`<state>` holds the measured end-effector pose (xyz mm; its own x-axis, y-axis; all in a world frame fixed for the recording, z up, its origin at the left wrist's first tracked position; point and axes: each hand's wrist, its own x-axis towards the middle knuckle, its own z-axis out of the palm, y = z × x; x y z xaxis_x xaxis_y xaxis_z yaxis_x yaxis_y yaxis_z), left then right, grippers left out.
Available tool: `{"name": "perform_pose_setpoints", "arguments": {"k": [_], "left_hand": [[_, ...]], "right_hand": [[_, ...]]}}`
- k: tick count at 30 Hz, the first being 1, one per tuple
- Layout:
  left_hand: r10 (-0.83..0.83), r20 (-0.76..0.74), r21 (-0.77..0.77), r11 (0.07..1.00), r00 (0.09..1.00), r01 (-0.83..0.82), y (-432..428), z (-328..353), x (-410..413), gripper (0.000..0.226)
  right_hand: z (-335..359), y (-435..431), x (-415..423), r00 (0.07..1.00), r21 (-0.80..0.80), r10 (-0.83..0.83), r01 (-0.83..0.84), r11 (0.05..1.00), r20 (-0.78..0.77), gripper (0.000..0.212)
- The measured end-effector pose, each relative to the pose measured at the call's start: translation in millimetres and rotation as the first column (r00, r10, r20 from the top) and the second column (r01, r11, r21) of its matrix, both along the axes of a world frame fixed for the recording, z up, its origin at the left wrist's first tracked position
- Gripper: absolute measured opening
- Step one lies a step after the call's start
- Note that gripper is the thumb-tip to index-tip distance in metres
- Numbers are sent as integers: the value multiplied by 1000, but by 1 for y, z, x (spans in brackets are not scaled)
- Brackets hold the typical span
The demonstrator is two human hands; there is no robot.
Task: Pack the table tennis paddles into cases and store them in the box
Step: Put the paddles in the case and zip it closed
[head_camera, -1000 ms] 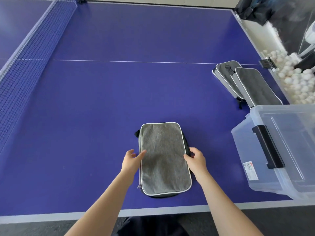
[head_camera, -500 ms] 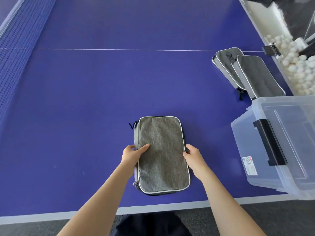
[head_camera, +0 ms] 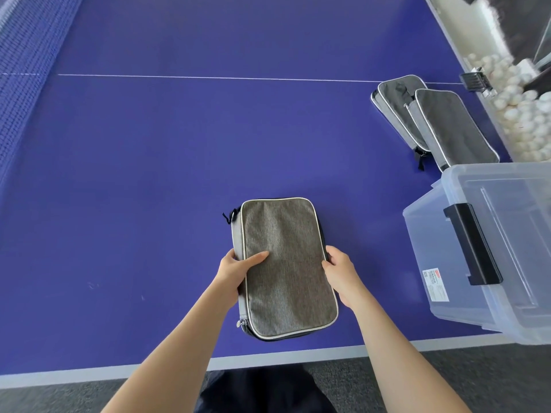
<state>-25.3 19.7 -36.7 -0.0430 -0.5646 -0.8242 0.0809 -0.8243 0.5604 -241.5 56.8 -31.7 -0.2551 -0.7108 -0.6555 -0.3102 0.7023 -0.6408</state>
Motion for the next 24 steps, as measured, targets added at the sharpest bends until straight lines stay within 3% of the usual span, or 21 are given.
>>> {"name": "perform_pose_setpoints", "arguments": {"k": [7,10,15,17,24], "left_hand": [[215,-12,-21,976,976,-216,5,9,-8,50],[314,-19,-40,948,949,-314,2,17,-6,47],[468,-80,-104,874,880,-474,-9,39,-3,44],[516,-97,-131,841,851,-525,-16,50,-4,43],[647,-154,-171,727,747,-665,-35,87,-14,47]], "right_hand": [[13,16,4,980,-172,-147,123,977,-133,39],[21,39,15,946,-366,-262,179,913,-192,39],[34,70,53,876,-611,-383,138,780,-292,23],[39,76,71,873,-644,-389,120,756,-293,21],[54,65,126,948,-588,-219,44,808,-230,22]]}}
